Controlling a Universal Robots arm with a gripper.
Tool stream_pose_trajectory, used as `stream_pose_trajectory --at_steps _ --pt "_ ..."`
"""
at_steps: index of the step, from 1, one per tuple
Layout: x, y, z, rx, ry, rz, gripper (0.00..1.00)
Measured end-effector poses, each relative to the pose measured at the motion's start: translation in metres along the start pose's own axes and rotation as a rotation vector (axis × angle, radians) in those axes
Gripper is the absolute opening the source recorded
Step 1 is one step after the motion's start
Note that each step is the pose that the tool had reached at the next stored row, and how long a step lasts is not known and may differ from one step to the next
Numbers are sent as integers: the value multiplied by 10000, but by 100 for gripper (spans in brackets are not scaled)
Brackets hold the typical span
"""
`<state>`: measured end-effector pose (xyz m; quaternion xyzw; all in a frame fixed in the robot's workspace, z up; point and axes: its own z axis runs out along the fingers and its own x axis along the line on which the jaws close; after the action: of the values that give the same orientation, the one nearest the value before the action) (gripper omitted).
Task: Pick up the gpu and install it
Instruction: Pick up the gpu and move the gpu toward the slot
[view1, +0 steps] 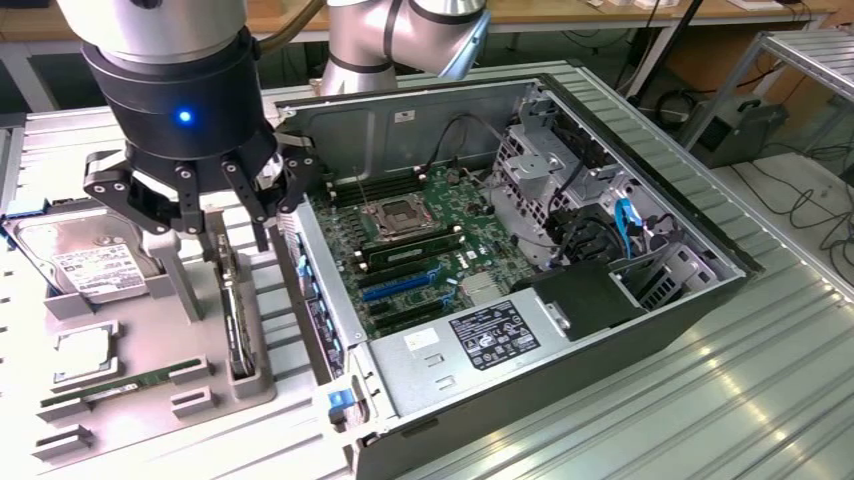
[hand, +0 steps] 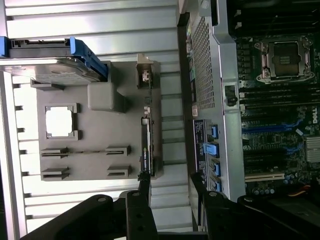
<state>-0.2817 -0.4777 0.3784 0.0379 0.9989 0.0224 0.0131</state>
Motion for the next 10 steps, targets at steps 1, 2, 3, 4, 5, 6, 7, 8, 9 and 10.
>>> stream_pose_trajectory --at_steps 1,2,3,4,5,6,7,8,9,10 --pt "3 0 1 1 0 -1 44" --pt "5 -1 3 2 1 0 44" --pt "9 -1 6 1 1 1 44" --pt "12 -2 9 1 1 0 44" --pt "15 -2 13 1 1 0 44" --pt "17 -2 16 2 1 0 44" --pt "19 -2 19 1 1 0 44" --pt "20 -3 22 1 1 0 44" --pt "21 -3 24 1 1 0 44" --pt "22 -3 27 1 1 0 44"
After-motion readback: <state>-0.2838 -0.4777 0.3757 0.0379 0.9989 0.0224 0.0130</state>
